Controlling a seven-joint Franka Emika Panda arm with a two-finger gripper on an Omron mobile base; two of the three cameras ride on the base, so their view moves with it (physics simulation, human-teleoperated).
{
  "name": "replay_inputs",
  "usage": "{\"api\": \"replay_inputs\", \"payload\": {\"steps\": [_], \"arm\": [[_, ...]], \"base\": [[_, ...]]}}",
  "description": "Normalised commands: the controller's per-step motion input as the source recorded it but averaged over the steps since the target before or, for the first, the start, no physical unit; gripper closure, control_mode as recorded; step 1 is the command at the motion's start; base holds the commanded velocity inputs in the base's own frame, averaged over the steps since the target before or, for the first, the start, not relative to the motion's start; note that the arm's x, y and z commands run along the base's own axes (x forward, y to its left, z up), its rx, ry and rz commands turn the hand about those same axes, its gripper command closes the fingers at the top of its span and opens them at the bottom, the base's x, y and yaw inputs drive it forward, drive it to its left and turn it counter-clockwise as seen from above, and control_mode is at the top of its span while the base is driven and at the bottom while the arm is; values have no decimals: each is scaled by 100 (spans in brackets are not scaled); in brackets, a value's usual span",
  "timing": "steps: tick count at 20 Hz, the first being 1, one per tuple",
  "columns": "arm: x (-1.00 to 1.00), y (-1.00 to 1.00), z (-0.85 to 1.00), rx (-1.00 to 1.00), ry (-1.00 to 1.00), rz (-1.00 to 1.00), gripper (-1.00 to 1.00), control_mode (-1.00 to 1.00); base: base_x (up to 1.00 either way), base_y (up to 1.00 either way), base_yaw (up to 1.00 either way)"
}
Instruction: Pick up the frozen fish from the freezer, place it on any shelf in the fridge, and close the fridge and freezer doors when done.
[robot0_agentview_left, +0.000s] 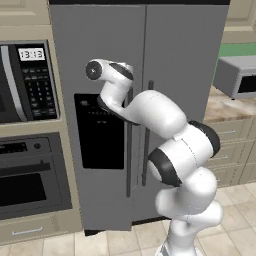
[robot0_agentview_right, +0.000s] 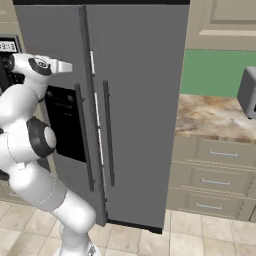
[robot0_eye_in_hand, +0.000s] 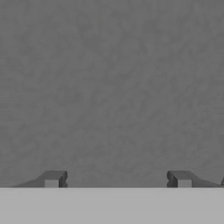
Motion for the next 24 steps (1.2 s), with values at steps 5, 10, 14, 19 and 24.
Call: {"api": "replay_inputs", "payload": {"steps": [5,10,14,19,24], "arm": [[47,-9,0,0,0,-2,-100,-100],[44,-6,0,0,0,-2,-100,-100],[20,-3,0,0,0,-3,-100,-100],[-55,-12,0,0,-11,-4,-100,-100],[-100,-36,0,4,-20,-6,-100,-100]], "base": [[0,0,0],[0,0,0],[0,0,0],[0,0,0],[0,0,0]]}}
